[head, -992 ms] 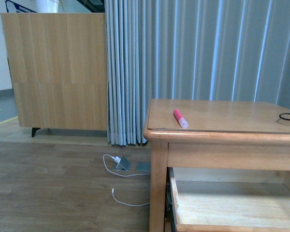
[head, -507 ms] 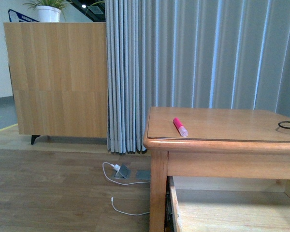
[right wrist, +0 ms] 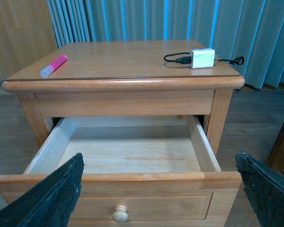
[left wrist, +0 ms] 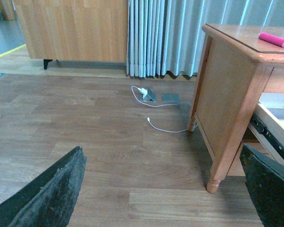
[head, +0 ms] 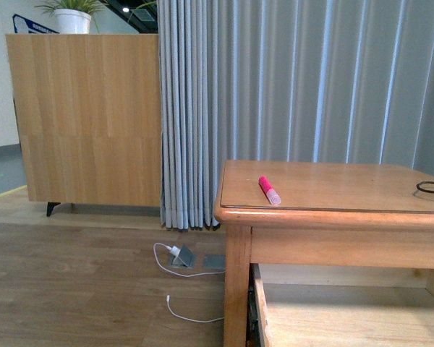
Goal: Place pink marker in drawer with both arms
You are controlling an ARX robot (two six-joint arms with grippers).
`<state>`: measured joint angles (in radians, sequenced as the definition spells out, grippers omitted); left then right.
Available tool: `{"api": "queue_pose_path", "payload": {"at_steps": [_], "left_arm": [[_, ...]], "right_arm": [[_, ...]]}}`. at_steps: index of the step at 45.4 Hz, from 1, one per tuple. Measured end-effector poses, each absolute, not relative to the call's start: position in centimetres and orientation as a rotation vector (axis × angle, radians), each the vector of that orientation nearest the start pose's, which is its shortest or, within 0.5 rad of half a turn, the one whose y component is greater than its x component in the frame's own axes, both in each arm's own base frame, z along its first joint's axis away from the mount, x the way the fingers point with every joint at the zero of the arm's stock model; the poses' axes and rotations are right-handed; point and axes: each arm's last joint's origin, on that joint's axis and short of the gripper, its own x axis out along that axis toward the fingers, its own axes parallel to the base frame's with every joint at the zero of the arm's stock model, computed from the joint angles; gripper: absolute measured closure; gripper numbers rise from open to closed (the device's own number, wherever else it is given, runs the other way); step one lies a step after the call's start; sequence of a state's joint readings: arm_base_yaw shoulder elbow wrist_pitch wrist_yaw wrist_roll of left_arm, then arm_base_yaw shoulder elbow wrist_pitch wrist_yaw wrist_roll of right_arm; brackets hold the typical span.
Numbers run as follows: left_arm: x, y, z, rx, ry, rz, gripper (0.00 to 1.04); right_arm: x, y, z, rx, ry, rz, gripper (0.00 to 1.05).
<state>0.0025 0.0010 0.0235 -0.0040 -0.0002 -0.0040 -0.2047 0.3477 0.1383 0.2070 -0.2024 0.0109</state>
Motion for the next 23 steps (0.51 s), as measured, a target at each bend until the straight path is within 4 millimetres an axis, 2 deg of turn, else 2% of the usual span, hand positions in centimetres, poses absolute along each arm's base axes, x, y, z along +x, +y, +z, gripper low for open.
{"api": "queue_pose_path", "payload": {"at_steps": [13, 15, 19, 23], "left_arm": [[9.6, 0.0, 17.1, -0.005, -0.018, 0.007, 0.06], [9.8, -0.1, 17.0, -0.019, 0.009, 0.073, 0.06], [10.6, -0.6, 17.2, -0.031, 0.058, 0.227, 0.06], [11.9, -1.7, 18.4, -0.029, 0.066, 0.191, 0.06]], "right_arm": [[11.9, -1.9, 20.1, 0.007, 0.002, -0.002, 0.08], [11.9, -1.9, 20.1, 0.007, 0.002, -0.002, 0.08], [11.9, -1.9, 20.1, 0.007, 0.002, -0.002, 0.08], [11.9, -1.9, 20.1, 0.007, 0.002, -0.001, 0.08]]}}
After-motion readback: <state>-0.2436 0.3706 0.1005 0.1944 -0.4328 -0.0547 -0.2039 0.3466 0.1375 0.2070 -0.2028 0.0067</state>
